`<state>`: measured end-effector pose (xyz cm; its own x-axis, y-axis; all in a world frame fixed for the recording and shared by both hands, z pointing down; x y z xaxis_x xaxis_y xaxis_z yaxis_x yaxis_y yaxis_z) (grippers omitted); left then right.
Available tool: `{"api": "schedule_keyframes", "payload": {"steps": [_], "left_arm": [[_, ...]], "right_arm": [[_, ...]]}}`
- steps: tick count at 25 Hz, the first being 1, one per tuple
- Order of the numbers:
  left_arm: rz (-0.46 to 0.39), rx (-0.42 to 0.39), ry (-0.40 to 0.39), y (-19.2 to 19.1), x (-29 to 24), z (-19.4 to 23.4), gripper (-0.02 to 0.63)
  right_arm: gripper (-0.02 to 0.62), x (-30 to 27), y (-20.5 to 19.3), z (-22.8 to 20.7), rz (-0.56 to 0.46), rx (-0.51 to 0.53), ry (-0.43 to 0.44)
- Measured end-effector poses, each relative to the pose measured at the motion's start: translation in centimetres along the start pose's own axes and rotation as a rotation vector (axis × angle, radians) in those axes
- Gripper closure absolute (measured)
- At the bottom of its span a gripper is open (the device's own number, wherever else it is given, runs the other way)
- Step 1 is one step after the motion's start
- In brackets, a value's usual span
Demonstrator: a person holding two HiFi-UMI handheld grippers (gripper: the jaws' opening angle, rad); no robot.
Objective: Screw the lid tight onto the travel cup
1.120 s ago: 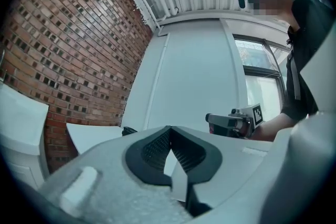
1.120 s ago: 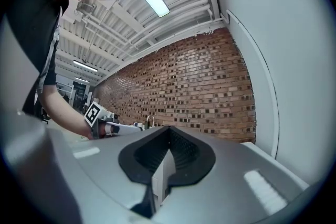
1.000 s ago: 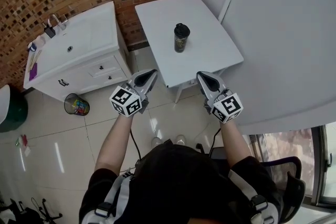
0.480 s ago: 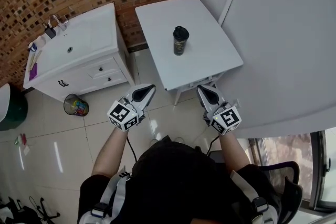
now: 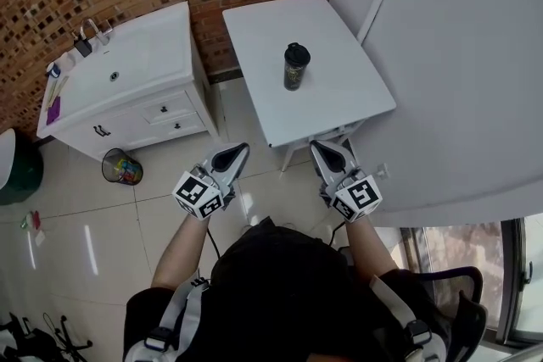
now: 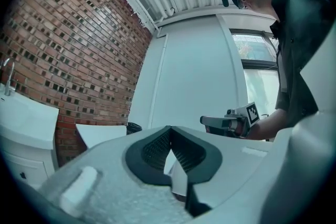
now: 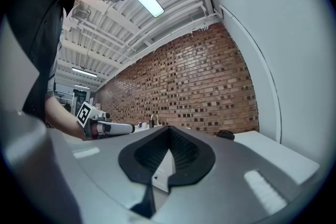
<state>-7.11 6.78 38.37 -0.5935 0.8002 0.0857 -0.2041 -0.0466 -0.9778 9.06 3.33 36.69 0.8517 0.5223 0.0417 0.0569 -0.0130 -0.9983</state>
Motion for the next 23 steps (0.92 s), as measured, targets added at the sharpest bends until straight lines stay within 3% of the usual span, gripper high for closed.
{"api": "schedule_keyframes", "payload": {"steps": [23], "left_arm": [[0.037, -0.016, -0.027, -1.9, -0.5, -0.7, 0.604]], "right_arm": [[0.595, -1.1, -0.5, -0.1, -0.007, -0.026, 0.018]]}}
Point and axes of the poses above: the fingertips, and each gripper's own axes: x backward along the fingers, z to its left, y out of its top, the point moved 1 cm from there along x, backward along the fingers, and after that the axes turned 2 degrees about -z, right-handed, at the moved point
